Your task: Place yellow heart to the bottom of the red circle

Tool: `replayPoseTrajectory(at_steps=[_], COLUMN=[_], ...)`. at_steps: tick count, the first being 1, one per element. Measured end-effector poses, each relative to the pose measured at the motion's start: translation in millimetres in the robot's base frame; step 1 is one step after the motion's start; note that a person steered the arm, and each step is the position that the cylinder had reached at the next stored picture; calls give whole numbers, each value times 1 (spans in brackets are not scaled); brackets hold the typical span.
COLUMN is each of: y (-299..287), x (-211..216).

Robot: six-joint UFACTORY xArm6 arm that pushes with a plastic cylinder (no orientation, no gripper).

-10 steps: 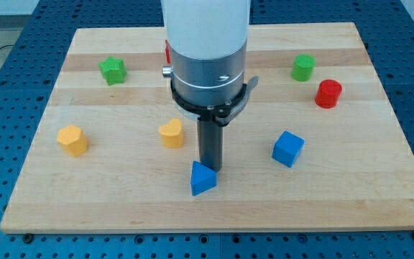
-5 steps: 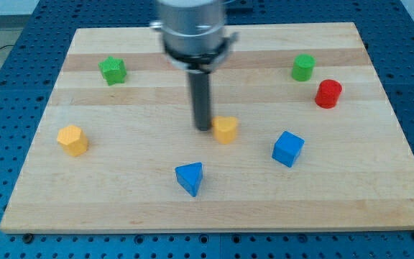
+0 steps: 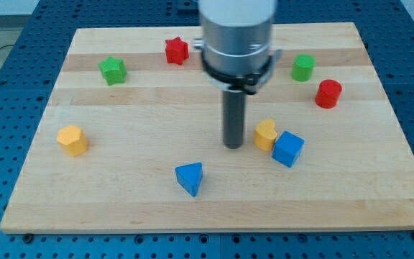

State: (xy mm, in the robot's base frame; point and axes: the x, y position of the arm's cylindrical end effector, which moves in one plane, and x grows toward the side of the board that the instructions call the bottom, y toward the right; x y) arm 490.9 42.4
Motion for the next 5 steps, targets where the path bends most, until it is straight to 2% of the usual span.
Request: replayPoseTrajectory(at_steps=[2, 3, 5], y=[116, 98, -31], x=[-15, -24, -7])
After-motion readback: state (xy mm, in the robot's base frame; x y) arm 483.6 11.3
